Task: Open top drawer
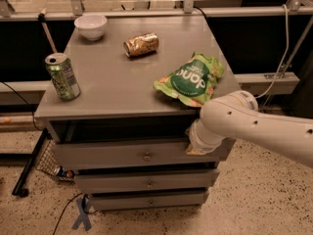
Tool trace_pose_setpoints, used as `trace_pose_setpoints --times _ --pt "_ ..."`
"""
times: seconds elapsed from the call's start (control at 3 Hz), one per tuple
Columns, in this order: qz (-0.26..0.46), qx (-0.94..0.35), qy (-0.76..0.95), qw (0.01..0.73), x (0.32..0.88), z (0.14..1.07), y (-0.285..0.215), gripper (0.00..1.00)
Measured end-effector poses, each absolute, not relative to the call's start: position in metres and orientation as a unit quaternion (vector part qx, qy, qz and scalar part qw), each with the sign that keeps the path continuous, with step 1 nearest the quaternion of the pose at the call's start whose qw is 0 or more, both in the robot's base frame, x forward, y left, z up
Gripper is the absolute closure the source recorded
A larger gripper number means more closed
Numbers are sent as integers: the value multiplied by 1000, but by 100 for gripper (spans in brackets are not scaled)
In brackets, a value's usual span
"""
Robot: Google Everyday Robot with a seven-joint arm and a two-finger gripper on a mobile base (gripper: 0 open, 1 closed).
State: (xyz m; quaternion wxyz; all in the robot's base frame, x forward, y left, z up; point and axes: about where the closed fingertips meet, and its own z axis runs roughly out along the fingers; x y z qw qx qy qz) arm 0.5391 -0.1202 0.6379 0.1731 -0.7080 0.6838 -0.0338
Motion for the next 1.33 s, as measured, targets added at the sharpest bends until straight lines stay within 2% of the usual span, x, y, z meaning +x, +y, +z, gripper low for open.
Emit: trace_pose_setpoints --times 0.33,0.67,1.33 --pt "-34 -708 684 173 539 638 -120 100" --pt "-11 -716 675 175 526 639 -124 100" --pt "-9 -718 674 175 522 639 -124 100"
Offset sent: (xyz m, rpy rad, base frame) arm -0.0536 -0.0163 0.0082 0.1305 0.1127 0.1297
